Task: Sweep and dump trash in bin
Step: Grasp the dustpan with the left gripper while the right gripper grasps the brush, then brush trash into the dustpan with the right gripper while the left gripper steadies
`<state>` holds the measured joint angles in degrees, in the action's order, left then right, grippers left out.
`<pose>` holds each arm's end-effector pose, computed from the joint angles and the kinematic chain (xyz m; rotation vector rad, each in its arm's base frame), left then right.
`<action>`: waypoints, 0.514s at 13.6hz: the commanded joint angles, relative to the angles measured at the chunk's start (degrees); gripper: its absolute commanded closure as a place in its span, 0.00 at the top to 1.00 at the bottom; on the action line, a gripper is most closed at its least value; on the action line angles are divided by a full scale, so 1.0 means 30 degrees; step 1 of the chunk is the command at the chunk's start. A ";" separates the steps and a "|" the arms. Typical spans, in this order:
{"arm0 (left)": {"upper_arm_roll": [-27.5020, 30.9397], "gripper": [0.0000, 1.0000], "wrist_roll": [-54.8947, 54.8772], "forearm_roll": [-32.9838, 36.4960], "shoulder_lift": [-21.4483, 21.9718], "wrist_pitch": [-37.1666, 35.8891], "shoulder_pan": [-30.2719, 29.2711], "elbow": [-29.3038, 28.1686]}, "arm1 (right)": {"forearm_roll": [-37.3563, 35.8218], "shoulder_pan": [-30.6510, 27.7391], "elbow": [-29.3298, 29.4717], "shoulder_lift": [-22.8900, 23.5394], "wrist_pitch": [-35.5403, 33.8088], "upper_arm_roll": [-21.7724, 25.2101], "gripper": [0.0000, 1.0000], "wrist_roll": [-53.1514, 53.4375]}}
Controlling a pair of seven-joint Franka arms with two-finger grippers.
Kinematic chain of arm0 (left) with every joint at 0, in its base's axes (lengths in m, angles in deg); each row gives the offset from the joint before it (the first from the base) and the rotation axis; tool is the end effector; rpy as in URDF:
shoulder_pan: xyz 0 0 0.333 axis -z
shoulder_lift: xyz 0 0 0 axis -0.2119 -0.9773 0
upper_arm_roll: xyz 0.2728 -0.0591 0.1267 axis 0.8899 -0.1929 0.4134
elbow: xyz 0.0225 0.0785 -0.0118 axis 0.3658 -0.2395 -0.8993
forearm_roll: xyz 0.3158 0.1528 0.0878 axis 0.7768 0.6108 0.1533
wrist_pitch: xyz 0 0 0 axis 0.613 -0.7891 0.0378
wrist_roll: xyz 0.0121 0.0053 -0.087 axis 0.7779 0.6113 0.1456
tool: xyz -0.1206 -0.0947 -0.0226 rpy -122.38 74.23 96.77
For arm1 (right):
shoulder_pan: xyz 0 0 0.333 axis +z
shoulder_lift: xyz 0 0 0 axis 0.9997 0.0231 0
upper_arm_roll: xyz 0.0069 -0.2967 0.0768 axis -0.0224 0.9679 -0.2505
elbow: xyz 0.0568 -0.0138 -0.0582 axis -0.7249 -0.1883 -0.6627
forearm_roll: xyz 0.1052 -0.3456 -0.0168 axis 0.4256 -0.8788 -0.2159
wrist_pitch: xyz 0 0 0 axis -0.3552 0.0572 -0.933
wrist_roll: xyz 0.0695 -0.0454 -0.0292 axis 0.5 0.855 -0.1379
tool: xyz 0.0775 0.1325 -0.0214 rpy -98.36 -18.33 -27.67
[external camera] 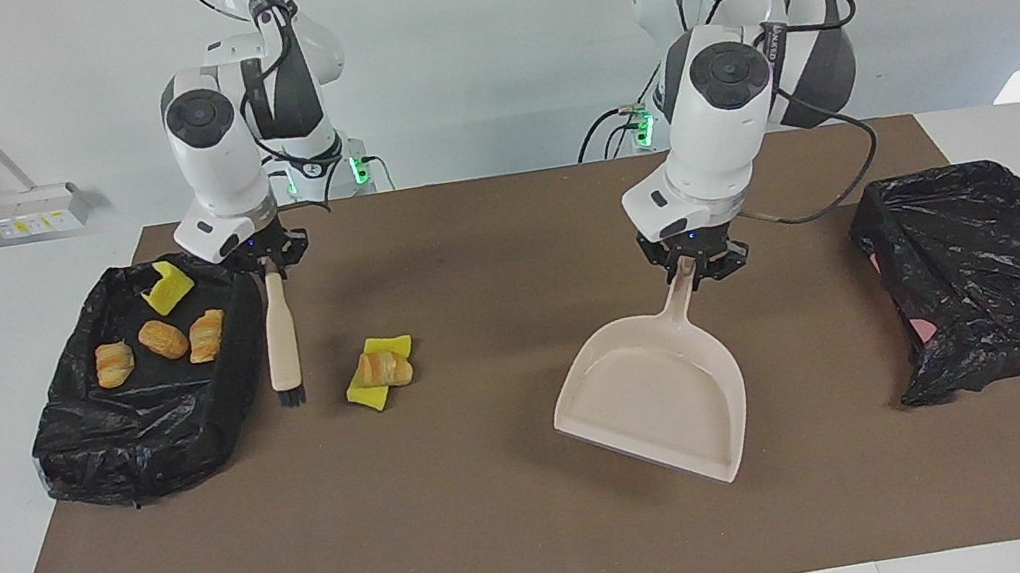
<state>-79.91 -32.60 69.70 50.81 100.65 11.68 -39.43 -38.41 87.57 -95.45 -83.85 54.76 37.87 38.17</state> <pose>0.5502 -0.2273 0.4379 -2.9074 1.0663 0.1170 0.4391 0.0172 0.3573 2.9788 0.2099 -0.2343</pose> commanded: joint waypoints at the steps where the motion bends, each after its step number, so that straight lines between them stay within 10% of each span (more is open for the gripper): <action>1: -0.0157 0.00 -0.4046 0.0831 0.0439 -0.0470 -0.0350 -0.0420 | -0.0429 0.0189 -0.0263 0.0062 0.0055 -0.0361 0.00 0.1324; 7: -0.0244 0.00 -1.1560 0.1737 0.1465 0.0319 -0.0471 -0.3900 | 0.0330 0.1300 -0.0940 0.1114 0.0699 -0.0362 0.00 0.2443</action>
<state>-80.11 -63.78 72.57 52.26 99.66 9.74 -45.24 -38.15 90.88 -97.72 -81.55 55.54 36.97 44.64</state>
